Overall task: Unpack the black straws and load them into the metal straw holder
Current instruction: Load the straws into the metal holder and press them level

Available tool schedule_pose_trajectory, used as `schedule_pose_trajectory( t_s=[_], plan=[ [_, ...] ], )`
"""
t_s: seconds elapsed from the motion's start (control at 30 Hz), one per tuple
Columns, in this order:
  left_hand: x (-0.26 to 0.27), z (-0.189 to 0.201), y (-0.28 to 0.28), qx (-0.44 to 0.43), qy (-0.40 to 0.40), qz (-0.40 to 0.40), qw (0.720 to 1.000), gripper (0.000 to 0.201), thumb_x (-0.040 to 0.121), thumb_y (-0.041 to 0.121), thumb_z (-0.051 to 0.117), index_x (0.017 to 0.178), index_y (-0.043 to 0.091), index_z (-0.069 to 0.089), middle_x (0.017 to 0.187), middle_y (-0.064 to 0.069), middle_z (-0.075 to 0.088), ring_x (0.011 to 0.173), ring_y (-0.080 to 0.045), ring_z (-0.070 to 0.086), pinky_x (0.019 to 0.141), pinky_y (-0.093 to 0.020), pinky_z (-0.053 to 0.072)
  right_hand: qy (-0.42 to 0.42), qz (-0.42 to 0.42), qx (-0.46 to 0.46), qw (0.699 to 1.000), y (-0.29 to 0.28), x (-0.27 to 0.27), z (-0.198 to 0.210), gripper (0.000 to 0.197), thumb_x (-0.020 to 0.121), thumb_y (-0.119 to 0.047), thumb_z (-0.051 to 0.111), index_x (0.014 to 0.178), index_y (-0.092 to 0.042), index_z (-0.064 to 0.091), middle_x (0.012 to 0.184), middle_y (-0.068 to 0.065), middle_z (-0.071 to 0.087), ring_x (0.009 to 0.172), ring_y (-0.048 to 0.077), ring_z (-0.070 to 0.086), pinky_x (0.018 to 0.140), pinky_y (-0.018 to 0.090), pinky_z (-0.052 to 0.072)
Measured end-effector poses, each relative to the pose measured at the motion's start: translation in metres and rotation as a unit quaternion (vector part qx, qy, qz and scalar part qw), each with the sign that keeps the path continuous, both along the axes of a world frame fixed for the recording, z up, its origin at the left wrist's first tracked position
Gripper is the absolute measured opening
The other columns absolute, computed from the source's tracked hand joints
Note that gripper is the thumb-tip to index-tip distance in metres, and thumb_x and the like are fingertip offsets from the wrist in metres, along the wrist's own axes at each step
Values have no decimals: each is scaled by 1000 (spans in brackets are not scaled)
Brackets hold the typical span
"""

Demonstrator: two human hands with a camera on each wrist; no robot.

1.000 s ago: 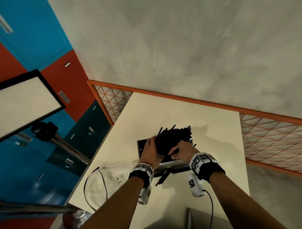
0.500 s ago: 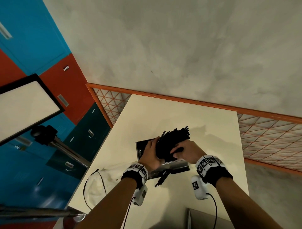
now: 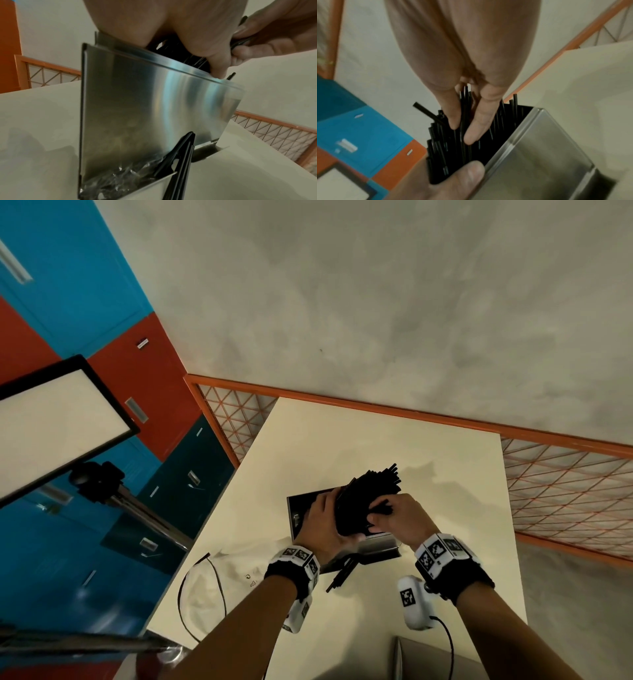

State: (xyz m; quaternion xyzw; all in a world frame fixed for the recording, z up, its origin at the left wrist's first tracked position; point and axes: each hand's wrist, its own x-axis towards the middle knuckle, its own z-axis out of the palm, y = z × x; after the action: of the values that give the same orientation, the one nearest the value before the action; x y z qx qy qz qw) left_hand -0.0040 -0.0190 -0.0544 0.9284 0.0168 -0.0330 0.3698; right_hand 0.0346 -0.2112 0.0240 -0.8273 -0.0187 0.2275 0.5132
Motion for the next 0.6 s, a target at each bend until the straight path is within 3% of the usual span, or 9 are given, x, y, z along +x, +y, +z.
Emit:
schedule_pose_trajectory(
  t_s=[0.13,0.2,0.33,0.4,0.5,0.53,0.6],
  plan=[
    [-1,-2,0,14,-1,-9,1000,110,63,69,69,154,27,23,145,1,38,130,-23,45,110,-48,42,-31,-47,1,998,-5,-6,6,12,83,-6,73,92,-13,72,77,9,74,66,21,73,67,33,63],
    [-1,-1,0,23,-1,-11,1000,107,65,68,69,153,27,24,144,-1,38,129,-24,46,109,-49,42,-45,-83,14,995,-13,-9,11,9,85,-10,73,93,-14,71,79,9,73,65,21,73,62,29,61],
    [-2,-4,0,37,0,-28,999,105,68,71,66,153,29,22,146,0,35,131,-26,44,111,-49,41,-82,-129,-19,988,-31,-9,12,2,88,-19,68,88,-21,69,80,1,71,59,19,70,63,34,61],
    [-4,-5,0,46,-3,-38,998,106,70,73,64,155,28,19,149,0,31,134,-27,40,114,-48,39,-121,-153,-76,978,-38,-5,3,7,91,-22,62,89,-23,68,85,-1,70,68,24,70,69,35,57],
    [-6,-6,0,69,-19,-49,996,112,69,73,67,157,27,16,153,-1,26,138,-28,35,116,-49,36,-119,-146,-177,966,-45,-1,-14,20,95,-20,54,107,-15,69,103,6,68,97,29,63,81,30,43],
    [-6,-6,0,75,-25,-50,996,114,69,71,70,157,26,15,154,-1,25,139,-28,34,116,-49,36,-99,-121,-200,967,-45,-1,-18,22,96,-20,52,108,-13,68,104,9,67,101,31,62,81,29,41],
    [-7,-5,1,89,-26,-52,994,119,68,68,76,158,27,11,155,-1,24,140,-28,33,117,-48,34,-78,-80,-203,973,-41,-4,-20,20,95,-17,50,97,-11,69,91,10,68,95,35,65,77,30,44]
  ],
)
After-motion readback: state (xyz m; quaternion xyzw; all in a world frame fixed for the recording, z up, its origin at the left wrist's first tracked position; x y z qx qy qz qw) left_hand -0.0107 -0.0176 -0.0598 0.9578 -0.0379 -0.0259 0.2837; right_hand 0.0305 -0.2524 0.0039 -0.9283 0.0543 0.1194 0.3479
